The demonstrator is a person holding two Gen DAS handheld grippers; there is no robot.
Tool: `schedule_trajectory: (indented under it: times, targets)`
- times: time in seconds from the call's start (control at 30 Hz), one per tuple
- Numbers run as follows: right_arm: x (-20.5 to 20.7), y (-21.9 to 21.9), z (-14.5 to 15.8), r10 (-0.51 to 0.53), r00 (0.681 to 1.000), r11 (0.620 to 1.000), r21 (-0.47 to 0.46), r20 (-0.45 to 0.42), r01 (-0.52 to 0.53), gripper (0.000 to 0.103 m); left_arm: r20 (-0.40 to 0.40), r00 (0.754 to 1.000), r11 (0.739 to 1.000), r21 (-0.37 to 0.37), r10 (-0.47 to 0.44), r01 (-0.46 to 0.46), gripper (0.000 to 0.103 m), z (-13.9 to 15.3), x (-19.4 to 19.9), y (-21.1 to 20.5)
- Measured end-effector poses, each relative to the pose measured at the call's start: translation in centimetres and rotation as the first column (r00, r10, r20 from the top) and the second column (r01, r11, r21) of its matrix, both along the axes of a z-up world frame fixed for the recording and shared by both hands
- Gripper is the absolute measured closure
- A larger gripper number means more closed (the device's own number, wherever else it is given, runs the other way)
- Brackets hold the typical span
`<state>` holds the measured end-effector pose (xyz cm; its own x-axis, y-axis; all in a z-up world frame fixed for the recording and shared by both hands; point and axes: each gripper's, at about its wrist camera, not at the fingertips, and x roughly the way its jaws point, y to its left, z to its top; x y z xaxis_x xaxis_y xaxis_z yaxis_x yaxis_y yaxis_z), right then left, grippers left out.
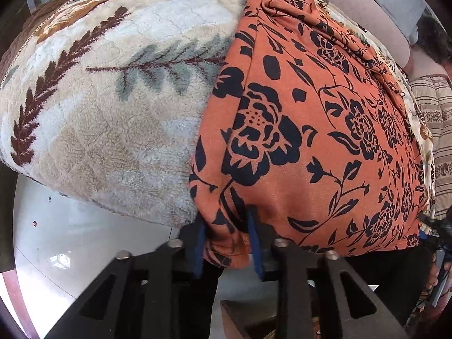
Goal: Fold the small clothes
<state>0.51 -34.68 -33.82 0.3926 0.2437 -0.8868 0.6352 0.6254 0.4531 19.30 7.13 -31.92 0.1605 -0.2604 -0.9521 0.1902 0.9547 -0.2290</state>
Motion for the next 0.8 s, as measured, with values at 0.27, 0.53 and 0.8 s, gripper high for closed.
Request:
schedule_trajectory:
  times: [0.27,0.53,0.8]
  targets:
    - [1.0,2.7,2.3,0.176,0.980,0.967,-0.169,-0.092,-0.189,0.094,0.018,0.999,0.997,-0.060,-0.038,0.039,0.092,1.7,0.3,0.6]
    - [1.8,2.7,7.3,0.197,0.973,0.980,-0.065,0.118,-0.190,0.095,0.057,0.997,0.986,-0.151,-0.056,0.064,0.093,5.2,0.9,1.5]
    - [2.9,1.3,10.4,0.155,0.965,0.987,-0.083,0.212,-0.140,0.095,0.124,0.991,0.974,-0.214,-0.052,0.078,0.093,8.7,1.5,2.6]
